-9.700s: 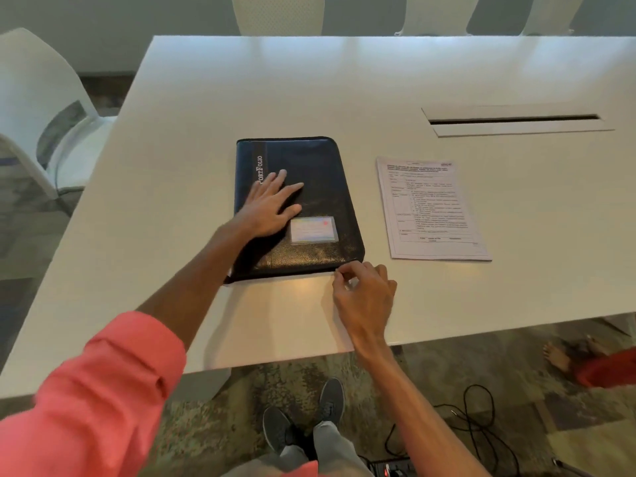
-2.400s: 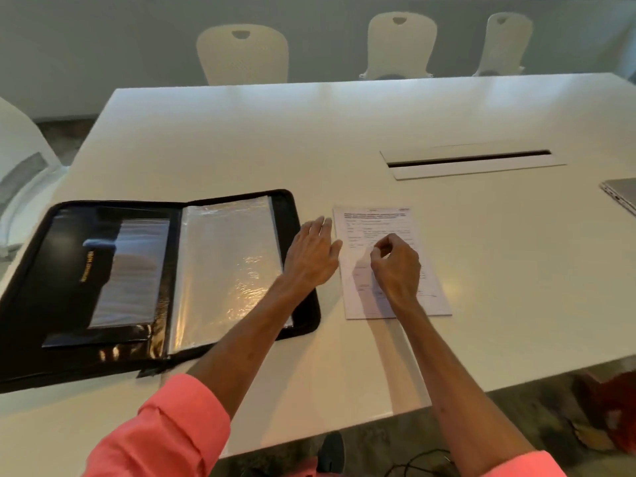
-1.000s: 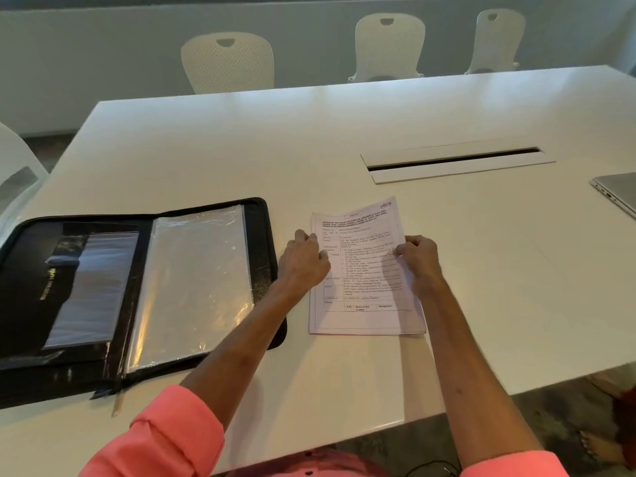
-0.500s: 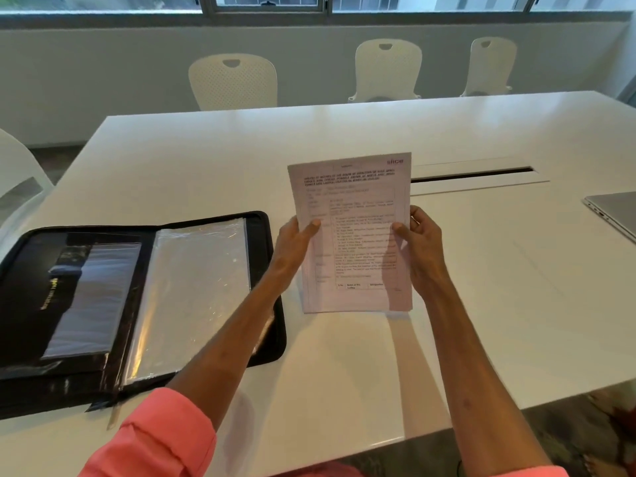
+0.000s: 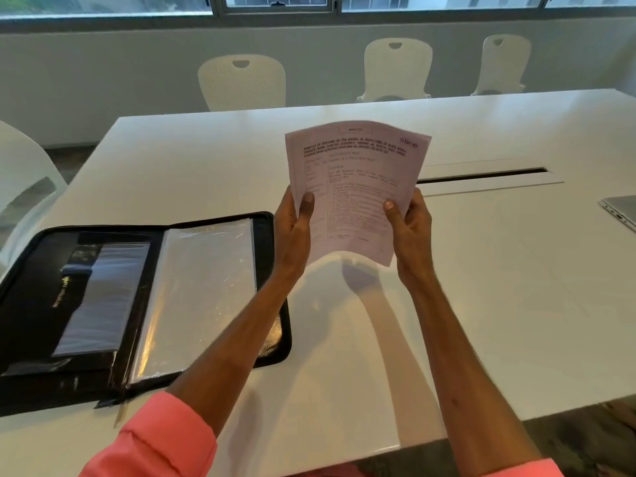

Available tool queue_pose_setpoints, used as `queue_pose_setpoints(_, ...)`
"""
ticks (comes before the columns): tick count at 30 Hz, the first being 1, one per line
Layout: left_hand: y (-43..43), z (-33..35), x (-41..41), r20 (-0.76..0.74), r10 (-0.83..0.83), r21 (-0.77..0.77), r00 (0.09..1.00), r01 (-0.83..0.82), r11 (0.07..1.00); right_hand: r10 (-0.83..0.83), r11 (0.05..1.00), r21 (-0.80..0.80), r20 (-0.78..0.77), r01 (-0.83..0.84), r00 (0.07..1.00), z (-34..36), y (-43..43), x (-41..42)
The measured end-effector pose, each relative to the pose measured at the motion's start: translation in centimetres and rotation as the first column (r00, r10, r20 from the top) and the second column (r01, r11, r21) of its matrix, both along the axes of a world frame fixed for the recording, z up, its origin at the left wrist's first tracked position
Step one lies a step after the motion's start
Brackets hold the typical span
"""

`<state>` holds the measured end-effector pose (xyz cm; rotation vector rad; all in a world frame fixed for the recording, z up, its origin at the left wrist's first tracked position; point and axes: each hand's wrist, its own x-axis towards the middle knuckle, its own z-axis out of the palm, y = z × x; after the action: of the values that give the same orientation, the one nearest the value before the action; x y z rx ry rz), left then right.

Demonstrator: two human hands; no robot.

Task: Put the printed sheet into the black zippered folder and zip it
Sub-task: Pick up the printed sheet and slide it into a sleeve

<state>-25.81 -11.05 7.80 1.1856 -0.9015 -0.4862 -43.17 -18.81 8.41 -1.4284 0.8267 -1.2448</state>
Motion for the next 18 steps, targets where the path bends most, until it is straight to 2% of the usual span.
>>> queue_pose_setpoints(4, 0.8, -3.1, -0.5, -0.05, -0.031, 0.102, 0.998, 0.036, 0.994, -0.001, 0.994, 0.109, -0.013, 0.003, 1.0, -3.1, 0.6, -0.3)
queue_pose_setpoints(7, 1.0, -4.1, -1.2, -0.085, -0.079, 0.114, 0.993, 0.088, 0.99, -0.005, 0.984, 0.178, 0.005, 0.004, 1.0, -4.9, 1.0, -0.3)
queue_pose_setpoints(15, 0.3, -2.7, 0.7, 0.017, 0.006, 0.209, 1.0, -0.009, 0.978, 0.02, 0.989, 0.147, -0.094, -0.006, 0.995, -3.5, -0.6, 0.1)
queue_pose_setpoints(18, 0.7, -1.8, 2.4, 0.028, 0.017, 0.288, 0.999, -0.024, 0.957, 0.113, 0.979, 0.184, -0.151, -0.084, 0.982, -2.1, -1.9, 0.2)
